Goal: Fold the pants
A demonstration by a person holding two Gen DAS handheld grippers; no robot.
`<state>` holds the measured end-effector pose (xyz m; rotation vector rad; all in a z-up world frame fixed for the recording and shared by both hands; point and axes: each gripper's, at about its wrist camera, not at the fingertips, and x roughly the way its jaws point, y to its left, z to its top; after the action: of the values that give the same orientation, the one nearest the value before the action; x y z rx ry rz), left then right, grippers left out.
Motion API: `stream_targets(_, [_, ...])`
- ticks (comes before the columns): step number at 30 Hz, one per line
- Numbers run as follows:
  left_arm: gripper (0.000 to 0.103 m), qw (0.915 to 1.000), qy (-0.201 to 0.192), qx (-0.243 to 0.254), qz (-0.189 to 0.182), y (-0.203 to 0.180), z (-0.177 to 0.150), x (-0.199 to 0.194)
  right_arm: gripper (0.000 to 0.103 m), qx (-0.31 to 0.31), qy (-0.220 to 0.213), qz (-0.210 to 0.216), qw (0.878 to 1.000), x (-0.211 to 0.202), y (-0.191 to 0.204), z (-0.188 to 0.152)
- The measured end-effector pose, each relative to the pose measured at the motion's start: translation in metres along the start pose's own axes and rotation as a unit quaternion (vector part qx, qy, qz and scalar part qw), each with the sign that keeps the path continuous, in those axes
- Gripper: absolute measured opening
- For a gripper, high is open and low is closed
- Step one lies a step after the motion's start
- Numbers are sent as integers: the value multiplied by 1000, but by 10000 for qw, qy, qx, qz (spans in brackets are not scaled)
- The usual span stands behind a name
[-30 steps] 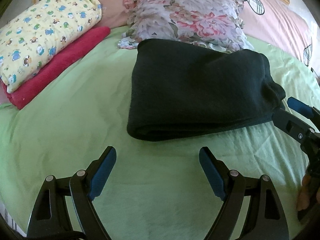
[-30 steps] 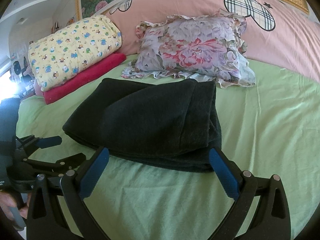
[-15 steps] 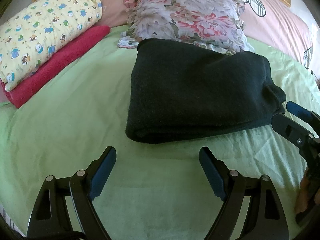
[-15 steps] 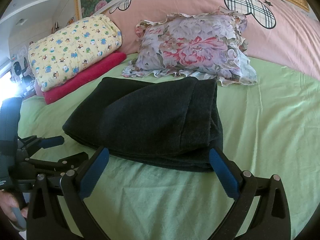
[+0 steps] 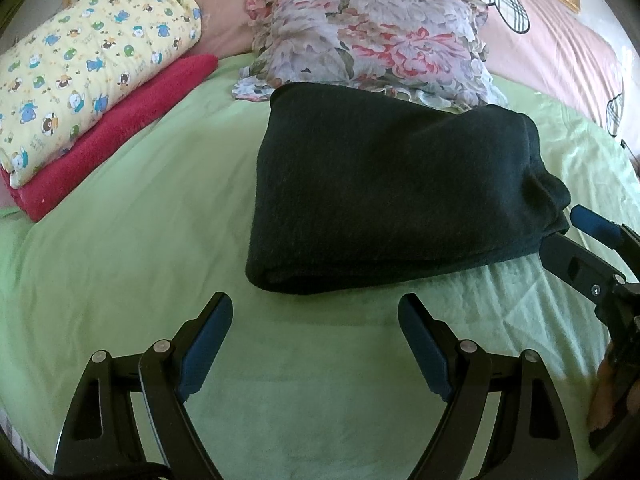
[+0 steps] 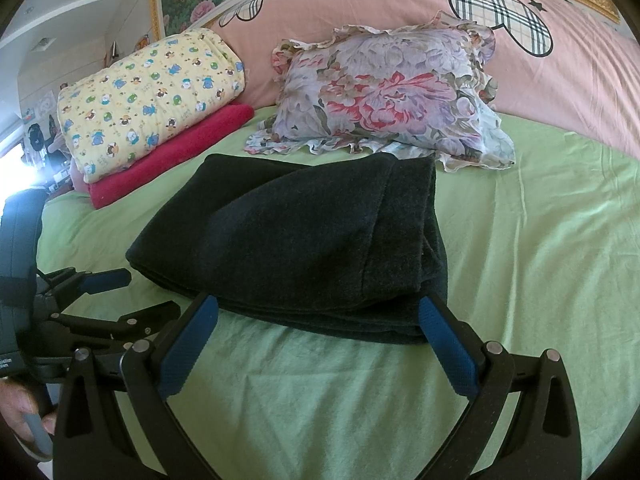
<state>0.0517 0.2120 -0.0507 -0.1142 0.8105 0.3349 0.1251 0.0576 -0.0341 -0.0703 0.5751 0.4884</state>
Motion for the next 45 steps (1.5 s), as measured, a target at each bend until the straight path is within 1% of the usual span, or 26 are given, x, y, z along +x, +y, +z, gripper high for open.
stream_targets(34, [85, 10000, -79, -8, 24, -1, 2, -4, 100, 23, 2, 3, 10000, -1, 0, 0])
stream_targets(45, [85, 9996, -283, -48, 73, 6, 19, -16, 100, 49, -26, 4, 10000, 0, 2, 0])
